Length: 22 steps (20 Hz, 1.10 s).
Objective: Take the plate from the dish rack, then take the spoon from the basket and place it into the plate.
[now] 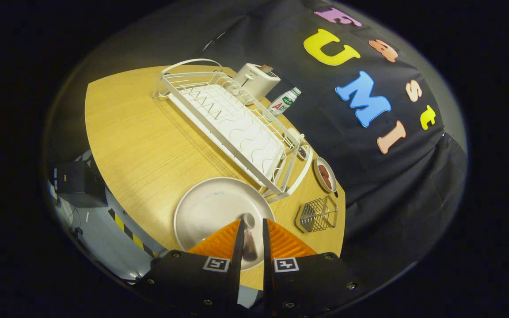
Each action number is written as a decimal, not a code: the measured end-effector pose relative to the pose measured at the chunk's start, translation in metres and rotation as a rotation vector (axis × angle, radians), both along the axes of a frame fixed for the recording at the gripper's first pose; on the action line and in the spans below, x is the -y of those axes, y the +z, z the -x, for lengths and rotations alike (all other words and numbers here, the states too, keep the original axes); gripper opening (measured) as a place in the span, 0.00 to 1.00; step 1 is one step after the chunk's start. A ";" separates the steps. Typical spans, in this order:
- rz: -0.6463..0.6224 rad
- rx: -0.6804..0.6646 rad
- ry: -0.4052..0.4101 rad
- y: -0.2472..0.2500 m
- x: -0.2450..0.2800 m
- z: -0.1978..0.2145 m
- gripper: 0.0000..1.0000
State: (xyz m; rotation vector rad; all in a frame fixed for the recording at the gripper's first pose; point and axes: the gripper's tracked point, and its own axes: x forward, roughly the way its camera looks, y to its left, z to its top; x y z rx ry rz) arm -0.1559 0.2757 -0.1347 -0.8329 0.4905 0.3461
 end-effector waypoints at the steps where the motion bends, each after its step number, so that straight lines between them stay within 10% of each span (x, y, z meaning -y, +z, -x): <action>1: -0.002 0.002 0.007 -0.001 -0.001 -0.002 0.22; 22: -0.080 0.004 -0.020 0.015 0.000 -0.023 0.33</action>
